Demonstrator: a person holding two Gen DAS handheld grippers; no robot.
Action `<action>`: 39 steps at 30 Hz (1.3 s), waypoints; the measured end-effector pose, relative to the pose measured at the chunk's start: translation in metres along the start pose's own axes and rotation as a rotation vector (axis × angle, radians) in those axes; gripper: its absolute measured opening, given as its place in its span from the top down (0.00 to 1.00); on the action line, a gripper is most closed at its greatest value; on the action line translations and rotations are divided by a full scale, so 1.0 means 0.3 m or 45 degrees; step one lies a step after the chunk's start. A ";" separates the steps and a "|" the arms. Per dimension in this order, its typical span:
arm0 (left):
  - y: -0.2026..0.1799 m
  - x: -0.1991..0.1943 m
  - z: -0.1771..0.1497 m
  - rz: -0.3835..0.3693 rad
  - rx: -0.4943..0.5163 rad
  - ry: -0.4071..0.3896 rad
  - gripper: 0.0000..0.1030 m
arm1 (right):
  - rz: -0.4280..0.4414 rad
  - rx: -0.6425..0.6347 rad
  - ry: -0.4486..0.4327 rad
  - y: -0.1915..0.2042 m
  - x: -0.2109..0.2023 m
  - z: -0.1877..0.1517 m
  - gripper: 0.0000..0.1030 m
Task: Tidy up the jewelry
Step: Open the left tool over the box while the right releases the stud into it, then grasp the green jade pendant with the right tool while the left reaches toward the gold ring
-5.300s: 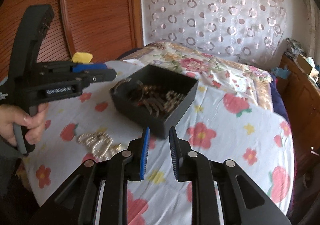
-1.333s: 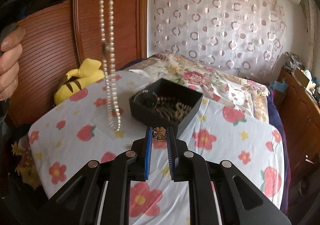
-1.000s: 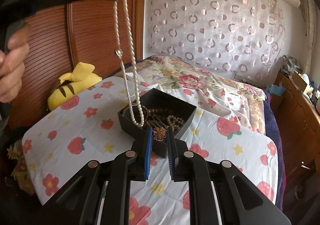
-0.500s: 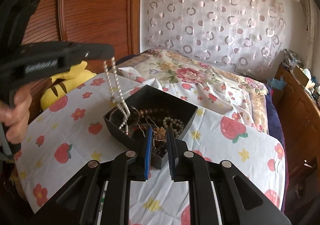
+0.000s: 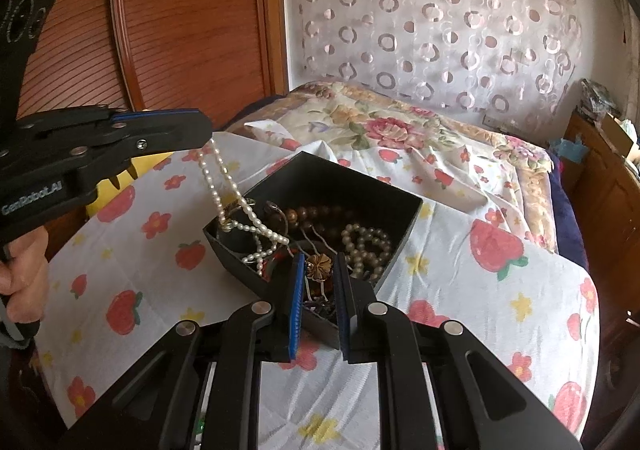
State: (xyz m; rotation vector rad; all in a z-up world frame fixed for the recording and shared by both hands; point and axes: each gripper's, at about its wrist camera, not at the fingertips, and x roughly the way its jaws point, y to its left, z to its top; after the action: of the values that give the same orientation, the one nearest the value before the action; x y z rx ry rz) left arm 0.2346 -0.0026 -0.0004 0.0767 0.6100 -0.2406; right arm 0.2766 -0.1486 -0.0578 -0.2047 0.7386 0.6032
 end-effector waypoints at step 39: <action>0.051 -0.177 -0.404 0.015 -0.148 0.020 0.14 | 0.090 -0.098 0.189 0.290 -0.044 -0.350 0.65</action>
State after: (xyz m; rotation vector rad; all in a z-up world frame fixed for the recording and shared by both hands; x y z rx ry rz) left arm 0.1286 0.0401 -0.0688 -0.0296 0.6380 -0.1931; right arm 0.1583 -0.1236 -0.1224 -0.2976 0.8697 0.6898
